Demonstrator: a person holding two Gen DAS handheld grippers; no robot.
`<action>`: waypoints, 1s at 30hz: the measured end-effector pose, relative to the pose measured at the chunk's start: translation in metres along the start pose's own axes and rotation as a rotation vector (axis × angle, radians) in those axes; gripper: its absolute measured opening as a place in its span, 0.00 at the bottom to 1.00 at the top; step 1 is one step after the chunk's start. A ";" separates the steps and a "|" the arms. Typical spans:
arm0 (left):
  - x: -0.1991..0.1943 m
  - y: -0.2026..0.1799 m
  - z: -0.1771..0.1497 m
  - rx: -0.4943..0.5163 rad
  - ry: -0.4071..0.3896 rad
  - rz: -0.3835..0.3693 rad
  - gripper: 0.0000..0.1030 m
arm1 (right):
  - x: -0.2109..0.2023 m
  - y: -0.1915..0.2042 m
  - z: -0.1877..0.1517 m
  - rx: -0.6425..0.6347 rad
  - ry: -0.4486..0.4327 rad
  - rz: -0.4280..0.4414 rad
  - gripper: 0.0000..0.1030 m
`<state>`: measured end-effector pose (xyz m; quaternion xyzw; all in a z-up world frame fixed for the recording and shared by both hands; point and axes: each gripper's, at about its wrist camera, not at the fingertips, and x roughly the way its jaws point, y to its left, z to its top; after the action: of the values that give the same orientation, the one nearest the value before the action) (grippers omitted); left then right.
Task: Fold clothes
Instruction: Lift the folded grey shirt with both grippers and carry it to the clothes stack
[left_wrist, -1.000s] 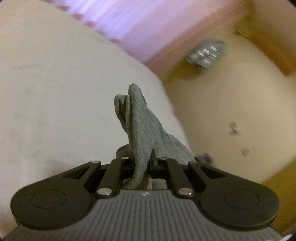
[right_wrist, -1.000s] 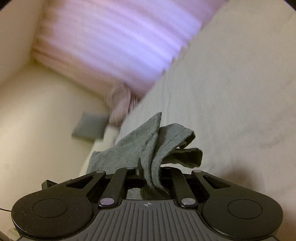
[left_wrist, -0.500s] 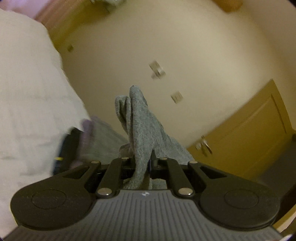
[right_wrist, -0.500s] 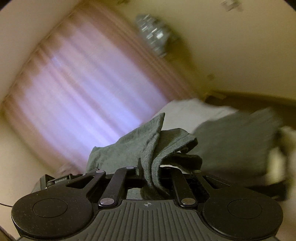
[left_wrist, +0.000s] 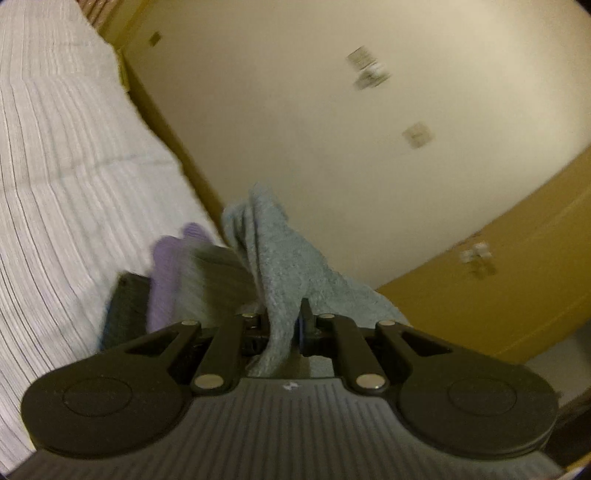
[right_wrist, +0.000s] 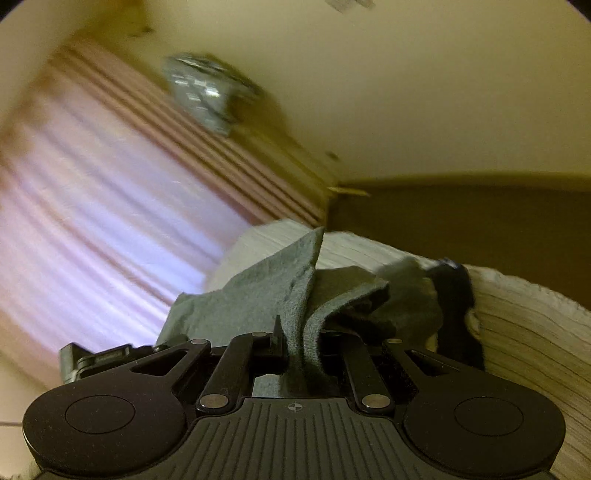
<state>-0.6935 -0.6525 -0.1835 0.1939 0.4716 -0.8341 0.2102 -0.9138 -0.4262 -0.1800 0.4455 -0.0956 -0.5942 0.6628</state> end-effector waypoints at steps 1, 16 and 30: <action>0.009 0.005 0.003 0.002 0.007 0.014 0.07 | 0.009 -0.009 0.004 0.008 0.004 -0.010 0.07; 0.044 0.055 0.036 -0.157 -0.001 -0.021 0.33 | 0.068 -0.092 0.031 0.224 0.064 -0.042 0.48; 0.058 0.028 0.027 0.185 -0.043 0.126 0.22 | 0.063 -0.088 0.026 0.000 0.015 -0.252 0.07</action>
<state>-0.7304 -0.6991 -0.2206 0.2238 0.3751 -0.8632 0.2533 -0.9753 -0.4845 -0.2515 0.4585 -0.0337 -0.6695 0.5835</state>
